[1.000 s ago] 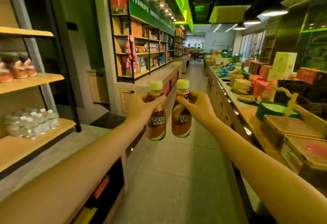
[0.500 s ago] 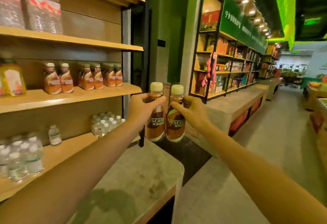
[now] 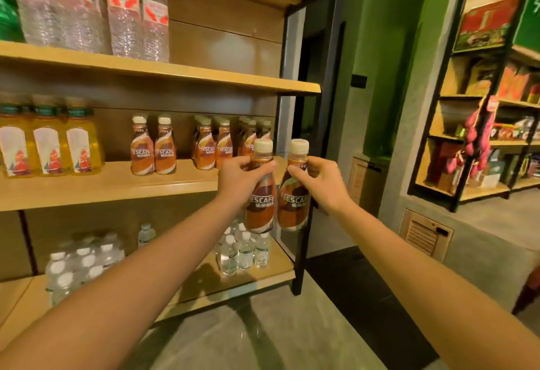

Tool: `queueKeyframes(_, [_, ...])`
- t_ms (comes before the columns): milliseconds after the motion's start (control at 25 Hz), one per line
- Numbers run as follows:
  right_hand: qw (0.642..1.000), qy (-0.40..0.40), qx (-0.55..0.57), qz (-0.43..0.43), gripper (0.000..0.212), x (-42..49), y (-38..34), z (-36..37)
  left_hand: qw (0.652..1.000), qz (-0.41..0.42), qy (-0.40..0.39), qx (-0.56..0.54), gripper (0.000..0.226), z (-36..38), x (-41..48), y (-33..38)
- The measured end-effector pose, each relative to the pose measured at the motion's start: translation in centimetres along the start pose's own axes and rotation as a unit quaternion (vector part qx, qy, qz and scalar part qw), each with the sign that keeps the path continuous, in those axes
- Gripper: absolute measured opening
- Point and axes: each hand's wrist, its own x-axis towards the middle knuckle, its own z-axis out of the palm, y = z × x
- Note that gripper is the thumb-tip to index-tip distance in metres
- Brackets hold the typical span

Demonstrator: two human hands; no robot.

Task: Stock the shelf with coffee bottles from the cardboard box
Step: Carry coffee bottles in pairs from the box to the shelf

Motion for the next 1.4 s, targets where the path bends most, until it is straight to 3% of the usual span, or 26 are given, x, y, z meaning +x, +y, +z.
queueKeyframes(320, [1.000, -0.007, 0.030, -0.002, 0.025, 13.5, 6.9, 2.0, 1.000, -0.003, 0.015, 0.021, 0.028, 2.2, 12.5, -3.3])
queueKeyframes(520, [0.997, -0.031, 0.070, -0.001, 0.014, 20.4, 11.8, 3.1, 0.998, -0.023, 0.053, 0.040, 0.039, 4.4, 19.1, -6.7])
queueKeyframes(840, [0.990, -0.109, 0.092, 0.000, 0.030, 30.8, 19.8, 4.8, 0.990, -0.034, 0.125, 0.063, 0.025, 8.1, 27.6, -11.3])
queueKeyframes(1240, [0.983, -0.127, 0.128, 0.009, 0.024, 35.4, 24.1, 7.0, 0.989, -0.004, 0.131, 0.070, 0.011, 9.3, 32.7, -14.9])
queueKeyframes(1400, [0.981, -0.139, 0.133, 0.002, 0.028, 35.2, 24.4, 7.5, 0.986, 0.010, 0.146, 0.085, 0.026, 9.5, 33.1, -15.9])
